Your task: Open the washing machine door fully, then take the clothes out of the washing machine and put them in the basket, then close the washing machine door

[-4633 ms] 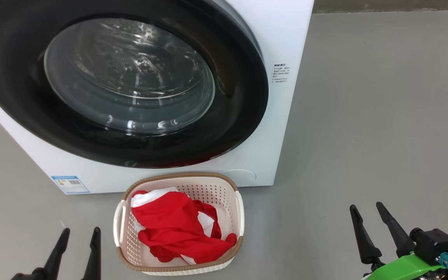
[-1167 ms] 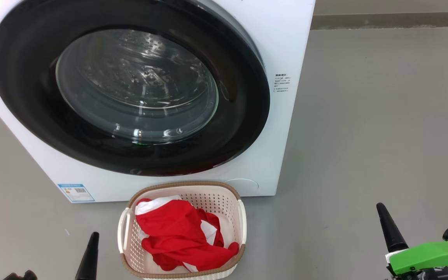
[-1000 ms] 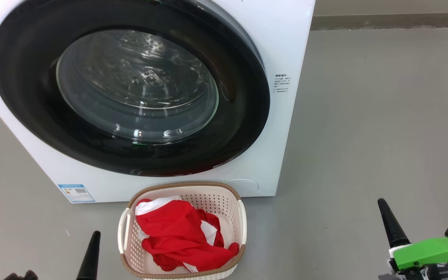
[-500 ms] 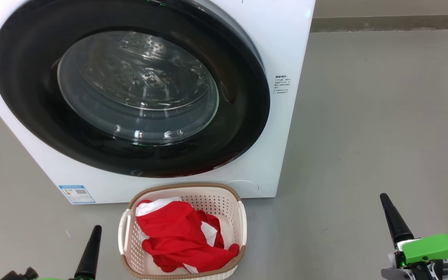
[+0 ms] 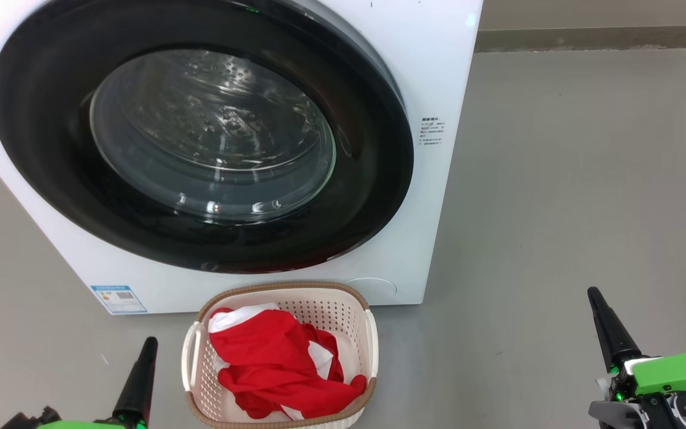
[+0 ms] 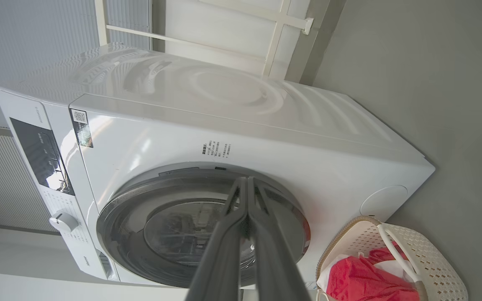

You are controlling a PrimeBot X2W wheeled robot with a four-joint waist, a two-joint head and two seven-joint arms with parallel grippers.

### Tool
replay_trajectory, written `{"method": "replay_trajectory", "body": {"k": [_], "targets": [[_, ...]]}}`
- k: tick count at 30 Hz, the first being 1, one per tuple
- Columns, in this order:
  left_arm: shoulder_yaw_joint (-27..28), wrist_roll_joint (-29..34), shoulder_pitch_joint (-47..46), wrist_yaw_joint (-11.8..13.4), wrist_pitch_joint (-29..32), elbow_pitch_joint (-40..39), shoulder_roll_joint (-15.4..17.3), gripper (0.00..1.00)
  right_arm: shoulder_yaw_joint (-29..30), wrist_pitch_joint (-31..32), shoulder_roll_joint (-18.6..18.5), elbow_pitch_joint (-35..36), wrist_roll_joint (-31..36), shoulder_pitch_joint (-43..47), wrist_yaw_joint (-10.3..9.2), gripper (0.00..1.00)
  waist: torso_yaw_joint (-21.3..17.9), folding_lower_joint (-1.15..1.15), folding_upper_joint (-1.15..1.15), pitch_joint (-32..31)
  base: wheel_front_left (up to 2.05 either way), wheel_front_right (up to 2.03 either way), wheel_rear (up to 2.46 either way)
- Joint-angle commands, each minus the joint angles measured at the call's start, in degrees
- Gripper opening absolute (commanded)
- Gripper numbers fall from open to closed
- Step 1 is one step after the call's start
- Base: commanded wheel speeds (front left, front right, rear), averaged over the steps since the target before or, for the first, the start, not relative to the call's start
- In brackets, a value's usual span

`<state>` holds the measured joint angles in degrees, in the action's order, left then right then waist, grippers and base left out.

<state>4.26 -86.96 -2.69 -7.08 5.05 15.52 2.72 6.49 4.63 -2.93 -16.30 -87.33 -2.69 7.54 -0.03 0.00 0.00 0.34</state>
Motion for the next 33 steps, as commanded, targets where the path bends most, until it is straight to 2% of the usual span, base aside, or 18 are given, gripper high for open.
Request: {"method": "replay_trajectory", "body": {"k": [1,7,33], "targets": [[2.1,-1.6,-3.0,-0.4,0.5,-1.5,0.3,0.0,-0.8,0.6,-0.3,2.0,-1.8,-3.1,-0.04,0.0,0.0,0.0,0.0,0.0,0.0,0.0,0.0],[2.3,-5.2,-3.5,-0.4,1.5,-1.5,0.2,0.0,-0.3,1.6,-0.2,2.3,-5.1,-3.5,-0.05,0.0,0.0,0.0,0.0,-0.2,0.0,0.0,0.0],[2.3,-5.2,-3.5,-0.4,1.5,-1.5,0.2,0.0,-0.2,1.7,-0.1,2.3,-5.0,-3.5,-0.05,0.0,0.0,0.0,0.0,-0.2,0.0,0.0,0.0]]}}
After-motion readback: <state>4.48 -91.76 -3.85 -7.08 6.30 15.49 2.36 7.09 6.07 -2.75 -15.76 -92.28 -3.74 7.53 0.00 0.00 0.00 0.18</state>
